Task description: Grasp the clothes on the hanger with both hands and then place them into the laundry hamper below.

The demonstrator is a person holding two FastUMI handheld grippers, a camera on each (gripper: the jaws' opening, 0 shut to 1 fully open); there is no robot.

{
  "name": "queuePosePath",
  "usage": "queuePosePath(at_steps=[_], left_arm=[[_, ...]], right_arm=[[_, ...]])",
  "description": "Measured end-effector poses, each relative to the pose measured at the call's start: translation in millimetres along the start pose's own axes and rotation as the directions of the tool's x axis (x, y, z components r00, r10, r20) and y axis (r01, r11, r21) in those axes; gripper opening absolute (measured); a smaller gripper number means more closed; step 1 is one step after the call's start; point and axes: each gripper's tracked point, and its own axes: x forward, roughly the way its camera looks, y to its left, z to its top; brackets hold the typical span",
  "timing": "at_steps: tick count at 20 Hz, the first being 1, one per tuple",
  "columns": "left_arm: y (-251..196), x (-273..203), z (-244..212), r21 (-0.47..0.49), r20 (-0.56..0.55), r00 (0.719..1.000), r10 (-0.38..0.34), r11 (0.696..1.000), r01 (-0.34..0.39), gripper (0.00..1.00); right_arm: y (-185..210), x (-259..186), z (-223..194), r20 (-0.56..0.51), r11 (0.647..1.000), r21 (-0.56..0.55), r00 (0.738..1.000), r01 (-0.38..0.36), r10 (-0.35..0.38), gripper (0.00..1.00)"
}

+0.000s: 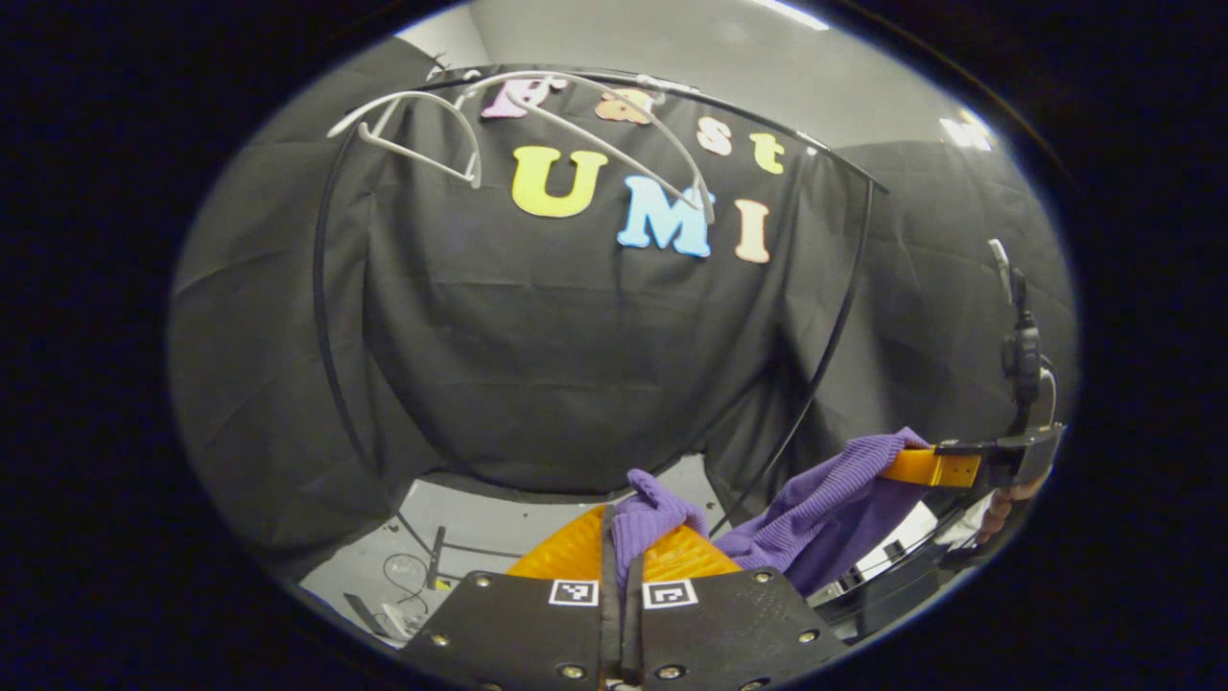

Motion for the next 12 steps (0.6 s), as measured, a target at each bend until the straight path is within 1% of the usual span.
queuePosePath(at_steps=[3, 4, 5, 8, 12], left_arm=[[-5, 24, -29, 0.020, -0.048, 0.999, -0.009, 1.000, 0.010, 0.02], [-8, 33, -38, 0.027, -0.059, 0.998, -0.013, 1.000, 0.015, 0.07], [-10, 42, -50, 0.021, -0.075, 0.997, -0.019, 1.000, 0.021, 0.02], [-10, 62, -92, -0.016, -0.131, 0.991, -0.025, 1.000, 0.023, 0.02], [3, 76, -135, -0.011, -0.190, 0.982, -0.002, 1.000, 0.000, 0.02]], right_arm=[[2, 18, -28, -0.043, 1.000, 0.022, 0.999, -0.014, 0.015, 0.01], [5, 26, -40, -0.053, 1.000, 0.018, 0.998, -0.012, 0.013, 0.01], [6, 34, -51, -0.065, 1.000, 0.020, 0.998, -0.011, 0.013, 0.01], [6, 61, -79, -0.107, 0.999, 0.051, 0.994, -0.008, 0.013, 0.01], [4, 85, -104, -0.154, 0.997, 0.076, 0.988, -0.008, 0.019, 0.02]])
